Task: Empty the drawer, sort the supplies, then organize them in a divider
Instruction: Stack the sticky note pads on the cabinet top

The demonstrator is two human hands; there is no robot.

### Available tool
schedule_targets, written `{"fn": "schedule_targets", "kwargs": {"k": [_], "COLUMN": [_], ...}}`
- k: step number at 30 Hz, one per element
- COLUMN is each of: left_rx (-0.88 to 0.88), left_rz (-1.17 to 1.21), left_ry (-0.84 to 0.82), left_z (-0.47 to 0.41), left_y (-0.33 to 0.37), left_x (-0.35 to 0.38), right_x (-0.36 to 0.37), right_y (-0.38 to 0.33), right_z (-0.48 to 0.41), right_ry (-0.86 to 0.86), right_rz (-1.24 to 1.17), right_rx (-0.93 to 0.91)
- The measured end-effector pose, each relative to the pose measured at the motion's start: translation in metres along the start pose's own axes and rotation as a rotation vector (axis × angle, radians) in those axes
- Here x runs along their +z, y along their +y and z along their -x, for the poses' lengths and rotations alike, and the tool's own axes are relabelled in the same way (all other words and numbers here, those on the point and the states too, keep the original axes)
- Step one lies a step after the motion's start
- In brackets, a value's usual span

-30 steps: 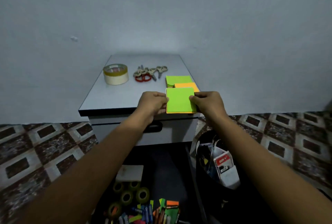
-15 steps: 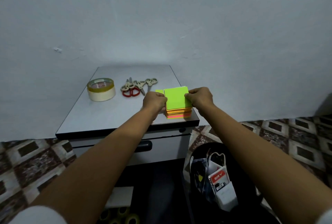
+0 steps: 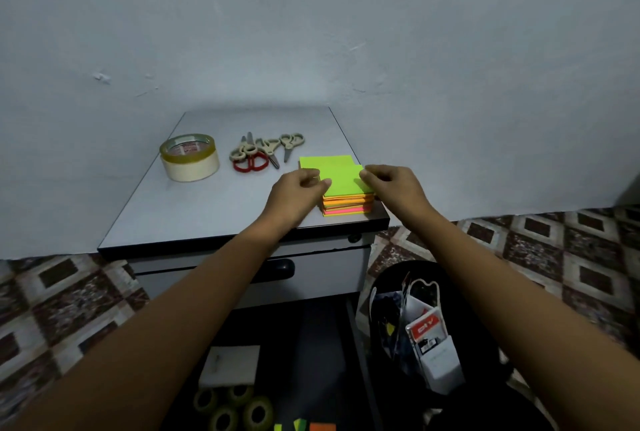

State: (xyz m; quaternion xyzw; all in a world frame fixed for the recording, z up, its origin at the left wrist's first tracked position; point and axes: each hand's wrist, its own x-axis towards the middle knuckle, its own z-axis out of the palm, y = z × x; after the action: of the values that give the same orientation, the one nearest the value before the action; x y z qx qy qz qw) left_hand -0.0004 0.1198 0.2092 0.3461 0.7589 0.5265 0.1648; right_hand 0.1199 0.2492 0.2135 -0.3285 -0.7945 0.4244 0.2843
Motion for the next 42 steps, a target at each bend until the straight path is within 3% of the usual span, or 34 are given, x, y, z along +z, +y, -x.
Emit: {"fn": "schedule_targets", "kwargs": {"k": [5, 14, 25, 32, 38, 42], "left_rx": [0.079, 0.099, 0.128, 0.322, 0.290, 0.062], "left_rz": [-0.112, -0.088, -0.095, -0.182, -0.228, -0.281], "left_ry": [-0.134, -0.006, 0.006, 0.109, 0.142, 0.104], "left_z": [0.019, 0.019, 0.028, 0.095, 0.145, 0.166], "left_y": [0.000, -0.004, -0.003, -0.026, -0.096, -0.147], "left_x": [0.000, 0.004, -0.005, -0.029, -0.040, -0.040], "right_x": [-0.005, 0.002, 0.009, 0.026, 0.069, 0.109], "right_y": [0.003, 0.005, -0.004, -0.009, 0.008, 0.032], "right_z": [0.015, 0.021, 0.036, 0.094, 0.148, 0.172], "right_ry": [-0.134, -0.039, 0.065, 0.125, -0.017, -0.155], "right_rz": [0.077, 0.114, 0.163, 0.074, -0.016, 0.017], "right_rx": [-0.093, -0.132, -0.185, -0.234, -0.203, -0.132]}}
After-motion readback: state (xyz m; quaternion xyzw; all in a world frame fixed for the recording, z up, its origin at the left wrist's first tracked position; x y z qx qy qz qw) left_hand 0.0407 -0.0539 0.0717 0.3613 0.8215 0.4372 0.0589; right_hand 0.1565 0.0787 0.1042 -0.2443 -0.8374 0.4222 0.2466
